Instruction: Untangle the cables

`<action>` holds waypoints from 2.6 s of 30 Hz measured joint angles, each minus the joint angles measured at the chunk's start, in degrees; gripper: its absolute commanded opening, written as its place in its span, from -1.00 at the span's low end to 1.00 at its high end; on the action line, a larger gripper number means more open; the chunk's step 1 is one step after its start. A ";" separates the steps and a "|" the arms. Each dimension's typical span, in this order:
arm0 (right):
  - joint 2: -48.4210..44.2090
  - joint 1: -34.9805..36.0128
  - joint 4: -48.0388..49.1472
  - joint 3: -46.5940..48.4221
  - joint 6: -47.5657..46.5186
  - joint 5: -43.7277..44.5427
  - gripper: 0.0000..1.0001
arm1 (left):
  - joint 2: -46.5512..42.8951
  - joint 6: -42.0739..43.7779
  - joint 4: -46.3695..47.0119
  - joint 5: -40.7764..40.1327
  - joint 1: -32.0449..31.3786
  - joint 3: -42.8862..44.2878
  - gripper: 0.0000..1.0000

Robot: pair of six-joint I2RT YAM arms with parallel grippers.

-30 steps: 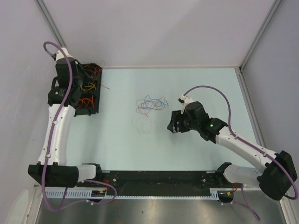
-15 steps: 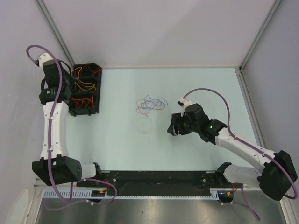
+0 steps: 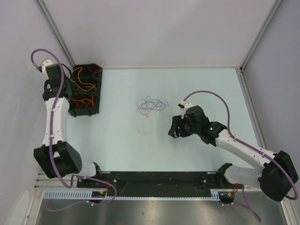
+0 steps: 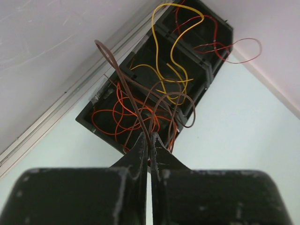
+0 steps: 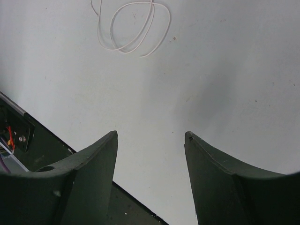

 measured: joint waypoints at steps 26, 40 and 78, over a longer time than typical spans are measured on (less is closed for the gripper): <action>-0.17 -1.11 3.02 -3.15 -0.02 -3.26 0.25 | 15.56 -2.58 8.02 7.65 6.86 -3.02 -0.99; -0.13 -2.14 4.26 -4.04 -0.02 -4.48 0.24 | 20.85 -1.38 7.63 9.51 7.87 -3.41 -0.82; 9.16 -3.34 5.97 -1.01 2.36 -4.63 0.25 | -14.93 4.74 0.79 4.70 -27.54 -15.37 0.86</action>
